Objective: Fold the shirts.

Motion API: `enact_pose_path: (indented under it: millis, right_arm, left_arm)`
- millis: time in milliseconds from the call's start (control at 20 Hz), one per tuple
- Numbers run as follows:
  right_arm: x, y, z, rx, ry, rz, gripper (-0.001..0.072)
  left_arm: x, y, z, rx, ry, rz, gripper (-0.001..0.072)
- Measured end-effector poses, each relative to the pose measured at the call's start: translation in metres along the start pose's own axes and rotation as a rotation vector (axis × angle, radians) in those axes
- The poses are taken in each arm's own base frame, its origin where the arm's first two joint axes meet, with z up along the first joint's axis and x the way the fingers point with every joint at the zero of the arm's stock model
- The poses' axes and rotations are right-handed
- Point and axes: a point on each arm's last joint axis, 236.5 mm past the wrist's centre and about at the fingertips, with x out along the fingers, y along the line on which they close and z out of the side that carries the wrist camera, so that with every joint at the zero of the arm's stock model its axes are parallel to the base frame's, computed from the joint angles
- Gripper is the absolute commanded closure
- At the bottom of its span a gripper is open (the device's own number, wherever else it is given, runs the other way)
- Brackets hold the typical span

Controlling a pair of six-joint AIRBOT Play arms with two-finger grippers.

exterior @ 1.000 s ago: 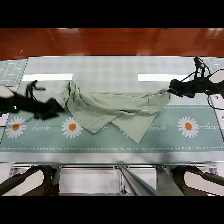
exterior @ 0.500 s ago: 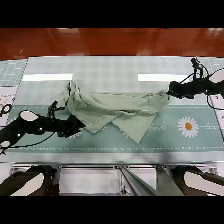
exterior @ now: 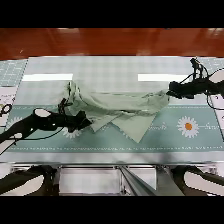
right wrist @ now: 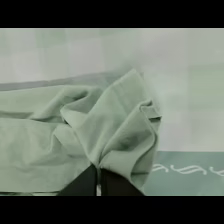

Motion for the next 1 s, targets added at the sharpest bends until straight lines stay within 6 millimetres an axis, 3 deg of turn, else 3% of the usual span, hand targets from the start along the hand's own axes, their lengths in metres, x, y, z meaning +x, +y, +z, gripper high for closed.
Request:
enact_pose_path:
  millis: [150, 300, 400, 500, 550, 650, 800, 900, 1000]
  right_arm:
    - [-0.006, 0.009, 0.003, 0.006, 0.003, 0.029, 0.0681]
    - [-0.038, 0.033, 0.030, -0.038, -0.043, 0.071, 0.0681]
    - [-0.080, 0.058, 0.061, -0.094, -0.132, 0.094, 0.0681]
    - [-0.139, 0.091, 0.093, -0.164, -0.269, 0.121, 0.0681]
    - [-0.172, 0.109, 0.105, -0.199, -0.342, 0.133, 0.0681]
    - [-0.247, 0.145, 0.117, -0.281, -0.508, 0.155, 0.0681]
    - [-0.357, 0.191, 0.094, -0.397, -0.735, 0.178, 0.0681]
    - [-0.414, 0.209, 0.061, -0.457, -0.854, 0.166, 0.0681]
    - [-0.459, 0.215, 0.022, -0.504, -0.951, 0.125, 0.0680]
  left_arm:
    - [-0.018, -0.050, 0.031, 0.122, -0.047, -0.093, 0.0689]
    - [-0.080, -0.127, 0.079, 0.289, -0.188, -0.223, 0.0689]
    - [-0.152, -0.184, 0.106, 0.415, -0.336, -0.307, 0.0689]
    - [-0.247, -0.235, 0.126, 0.540, -0.542, -0.366, 0.0689]
    - [-0.293, -0.254, 0.125, 0.598, -0.630, -0.383, 0.0689]
    - [-0.383, -0.286, 0.108, 0.715, -0.813, -0.390, 0.0689]
    - [-0.481, -0.315, 0.046, 0.884, -1.047, -0.324, 0.0689]
    - [-0.513, -0.330, -0.002, 0.974, -1.165, -0.280, 0.0689]
    - [-0.521, -0.343, -0.050, 1.065, -1.230, -0.234, 0.0689]
